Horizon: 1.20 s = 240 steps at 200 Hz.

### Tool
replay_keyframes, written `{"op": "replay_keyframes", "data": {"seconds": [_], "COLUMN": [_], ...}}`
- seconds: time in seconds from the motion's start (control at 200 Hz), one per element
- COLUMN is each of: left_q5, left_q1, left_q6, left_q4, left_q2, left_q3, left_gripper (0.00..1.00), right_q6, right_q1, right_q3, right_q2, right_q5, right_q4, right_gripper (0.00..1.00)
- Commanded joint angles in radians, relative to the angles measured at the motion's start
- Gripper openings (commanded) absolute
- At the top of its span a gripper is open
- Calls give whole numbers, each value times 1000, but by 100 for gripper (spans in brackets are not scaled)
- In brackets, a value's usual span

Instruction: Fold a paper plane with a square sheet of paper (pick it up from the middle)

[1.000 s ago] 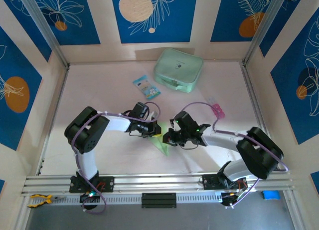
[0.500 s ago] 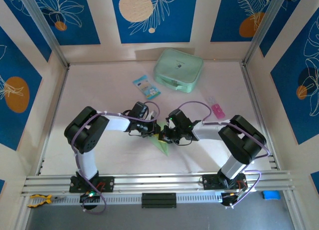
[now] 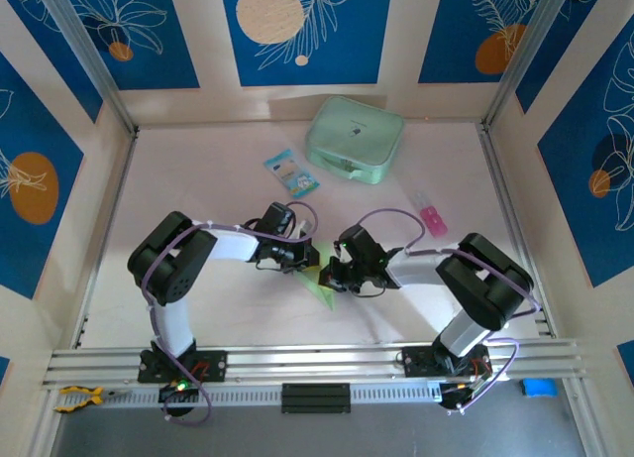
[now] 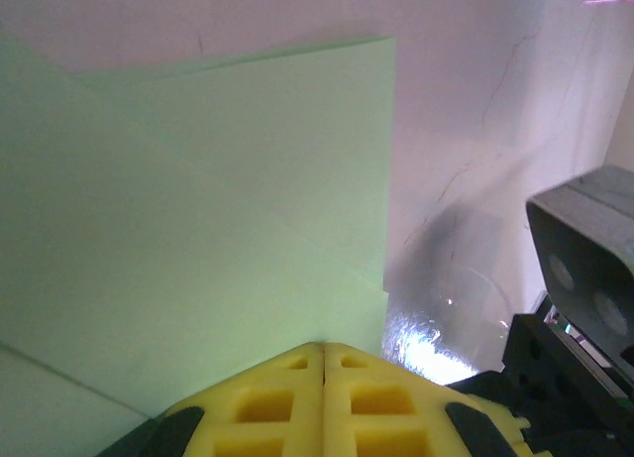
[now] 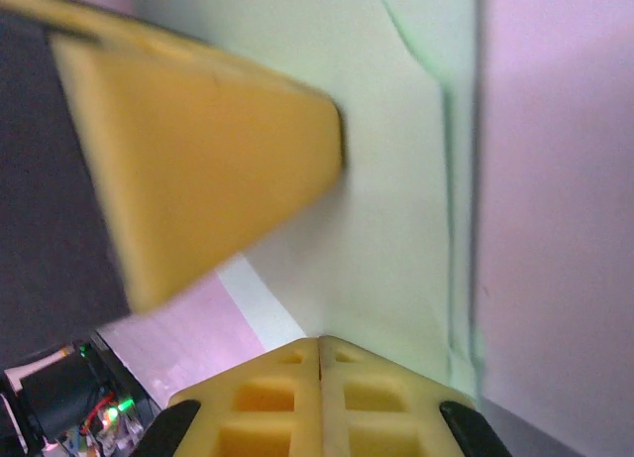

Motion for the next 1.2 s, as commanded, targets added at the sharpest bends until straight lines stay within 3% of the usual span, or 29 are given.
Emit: {"op": "replay_keyframes", "data": {"seconds": [0.0, 0.375, 0.69, 1.01, 1.195], "left_q5": [-75, -81, -82, -81, -84], "left_q1": [7, 7, 8, 7, 8], "left_q6": [-1, -1, -4, -2, -1], "left_q4": [-76, -79, -78, -79, -80], "left_q2": [24, 22, 31, 30, 27], "left_q3": [-34, -36, -31, -31, -33], "left_gripper": [0, 0, 0, 0, 0], "right_q6": [-33, 56, -3, 31, 96], "right_q1": [19, 77, 81, 86, 97], "right_q3": [-18, -198, -174, -191, -297], "right_q2": [-68, -109, -288, -169, -212], "right_q5": [16, 19, 23, -10, 16], "right_q4": [-95, 13, -116, -29, -4], "right_gripper": [5, 5, 5, 4, 4]}}
